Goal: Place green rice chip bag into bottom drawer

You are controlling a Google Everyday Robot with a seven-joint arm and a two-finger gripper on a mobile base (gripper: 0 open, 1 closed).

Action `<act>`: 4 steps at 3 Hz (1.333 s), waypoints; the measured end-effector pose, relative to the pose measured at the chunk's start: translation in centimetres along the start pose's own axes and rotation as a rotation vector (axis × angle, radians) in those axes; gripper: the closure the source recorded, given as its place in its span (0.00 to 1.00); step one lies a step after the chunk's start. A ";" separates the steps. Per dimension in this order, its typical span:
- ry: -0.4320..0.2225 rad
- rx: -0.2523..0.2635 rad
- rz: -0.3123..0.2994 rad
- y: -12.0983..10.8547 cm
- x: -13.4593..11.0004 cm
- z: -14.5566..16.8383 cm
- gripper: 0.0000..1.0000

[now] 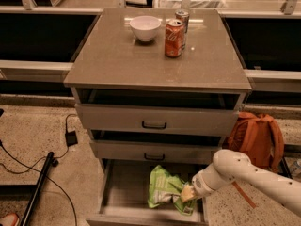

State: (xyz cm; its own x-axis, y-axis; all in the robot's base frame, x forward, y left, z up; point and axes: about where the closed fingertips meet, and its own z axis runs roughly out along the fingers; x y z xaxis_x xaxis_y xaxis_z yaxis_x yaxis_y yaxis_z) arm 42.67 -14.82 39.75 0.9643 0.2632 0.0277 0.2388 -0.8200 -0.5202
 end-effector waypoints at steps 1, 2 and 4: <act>0.054 -0.023 0.053 4.1 2.6 3.9 1.00; 0.079 -0.001 0.053 8.5 4.1 9.6 1.00; 0.078 0.020 0.019 10.6 4.7 12.6 0.61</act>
Offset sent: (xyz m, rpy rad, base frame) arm 0.0671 -0.0159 -0.1855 0.0385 -0.0689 -0.0790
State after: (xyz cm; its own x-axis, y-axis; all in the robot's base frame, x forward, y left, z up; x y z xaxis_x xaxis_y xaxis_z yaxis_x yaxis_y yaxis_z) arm 48.30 -15.88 23.59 0.9748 0.2068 0.0837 0.2189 -0.8142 -0.5378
